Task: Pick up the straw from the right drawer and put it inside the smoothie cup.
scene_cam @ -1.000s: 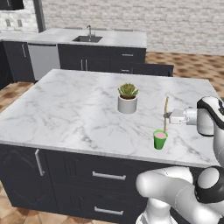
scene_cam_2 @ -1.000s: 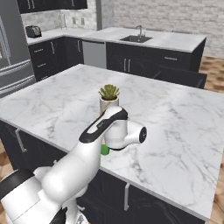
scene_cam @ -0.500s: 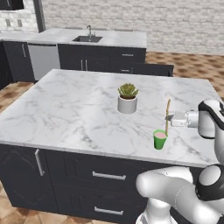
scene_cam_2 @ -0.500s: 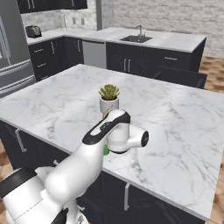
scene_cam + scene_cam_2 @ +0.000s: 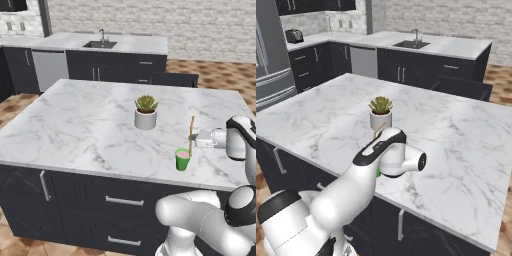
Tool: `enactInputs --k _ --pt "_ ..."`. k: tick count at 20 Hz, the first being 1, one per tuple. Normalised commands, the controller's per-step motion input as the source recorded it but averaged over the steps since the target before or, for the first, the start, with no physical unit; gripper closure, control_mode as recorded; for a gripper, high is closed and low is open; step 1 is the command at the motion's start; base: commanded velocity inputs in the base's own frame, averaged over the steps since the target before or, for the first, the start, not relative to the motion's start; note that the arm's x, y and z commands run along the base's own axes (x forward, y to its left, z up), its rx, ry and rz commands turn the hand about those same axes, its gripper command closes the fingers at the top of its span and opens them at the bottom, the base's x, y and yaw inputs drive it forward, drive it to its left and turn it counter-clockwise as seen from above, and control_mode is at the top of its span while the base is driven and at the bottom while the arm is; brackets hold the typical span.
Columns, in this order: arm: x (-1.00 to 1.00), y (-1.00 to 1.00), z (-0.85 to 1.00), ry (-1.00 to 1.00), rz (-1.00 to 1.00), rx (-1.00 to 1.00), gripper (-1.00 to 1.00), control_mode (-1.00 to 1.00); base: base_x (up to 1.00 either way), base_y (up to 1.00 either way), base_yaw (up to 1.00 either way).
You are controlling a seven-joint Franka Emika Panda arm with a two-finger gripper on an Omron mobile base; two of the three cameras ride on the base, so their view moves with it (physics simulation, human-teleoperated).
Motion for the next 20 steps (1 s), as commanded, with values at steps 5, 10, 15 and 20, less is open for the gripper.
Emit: enactInputs --k 5,10,15,20 --pt "0.03 0.0 -0.02 0.0 0.0 0.0 1.0 -1.0 0.0 0.0 0.0" --pt "0.23 0.0 -0.01 0.0 -0.04 0.0 1.0 -1.0 0.0 0.0 0.0" --pt "0.17 0.0 -0.11 0.0 -0.03 0.0 1.0 -1.0 0.0 0.0 0.0" --pt "0.0 0.0 -0.2 0.0 0.0 0.0 1.0 -1.0 0.0 0.0 0.0"
